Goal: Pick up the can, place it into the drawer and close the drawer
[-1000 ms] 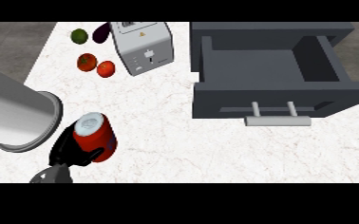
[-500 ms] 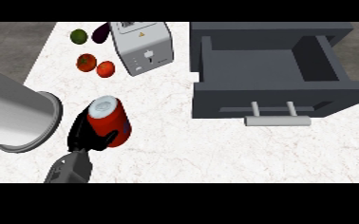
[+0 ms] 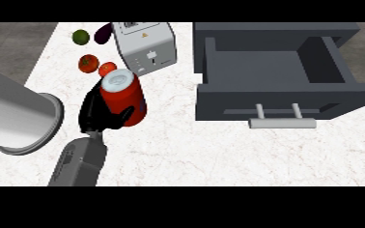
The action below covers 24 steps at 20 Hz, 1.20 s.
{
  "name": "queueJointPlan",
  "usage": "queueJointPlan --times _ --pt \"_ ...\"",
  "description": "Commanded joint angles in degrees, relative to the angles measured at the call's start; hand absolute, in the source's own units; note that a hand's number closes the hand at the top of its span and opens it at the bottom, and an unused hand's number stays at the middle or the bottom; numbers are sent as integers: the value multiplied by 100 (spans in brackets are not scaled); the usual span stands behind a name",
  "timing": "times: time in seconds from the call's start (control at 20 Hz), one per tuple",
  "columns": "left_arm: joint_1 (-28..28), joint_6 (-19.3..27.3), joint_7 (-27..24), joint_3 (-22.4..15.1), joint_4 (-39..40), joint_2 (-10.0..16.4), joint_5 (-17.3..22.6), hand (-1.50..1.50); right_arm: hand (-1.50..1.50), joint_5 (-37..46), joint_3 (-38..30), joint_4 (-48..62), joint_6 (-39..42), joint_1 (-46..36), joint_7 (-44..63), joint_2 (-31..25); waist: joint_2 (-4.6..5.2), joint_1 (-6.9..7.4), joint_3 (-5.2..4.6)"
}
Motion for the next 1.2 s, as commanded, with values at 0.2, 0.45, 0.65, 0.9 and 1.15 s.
queueJointPlan --times 0.2,0.45,0.65,0.9,1.15 --pt "-133 979 856 -630 -1463 -60 -227 150 -150 379 301 -36 -347 -289 83 25 3 46 2" --pt "-858 1543 1738 -821 -1867 -63 -417 150 -150 -2 33 -272 -179 -67 281 26 -5 12 2" --pt "-921 2076 2377 -1178 -2559 -63 -526 150 -150 -78 -99 -218 -252 -180 370 7 -6 36 1" --pt "-1758 2585 2458 -1356 -2062 -63 -718 150 -150 18 252 -194 -277 -60 197 29 8 -14 2" --pt "-2472 2939 2332 -1514 -1361 -64 -581 150 -150 -183 -97 -130 -196 -134 334 -89 17 -44 0"
